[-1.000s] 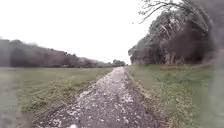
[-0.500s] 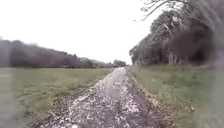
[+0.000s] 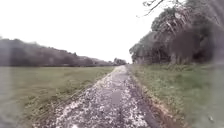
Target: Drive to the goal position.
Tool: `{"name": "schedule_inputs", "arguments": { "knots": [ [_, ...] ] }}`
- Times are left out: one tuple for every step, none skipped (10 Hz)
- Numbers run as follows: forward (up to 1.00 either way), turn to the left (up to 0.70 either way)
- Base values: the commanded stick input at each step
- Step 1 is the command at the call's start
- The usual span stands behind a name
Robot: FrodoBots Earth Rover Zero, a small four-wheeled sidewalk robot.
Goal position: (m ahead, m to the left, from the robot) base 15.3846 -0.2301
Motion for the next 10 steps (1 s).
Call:
{"name": "schedule_inputs", "arguments": {
  "knots": [
    [0.7, 0.02],
    [0.7, 0.02],
    [0.7, 0.0],
    [0.7, 0.0],
    [0.7, 0.0],
    [0.7, 0.0],
    [0.7, 0.0],
    [0.7, 0.0],
    [0.7, 0.0],
    [0.7, 0.0]
  ]
}}
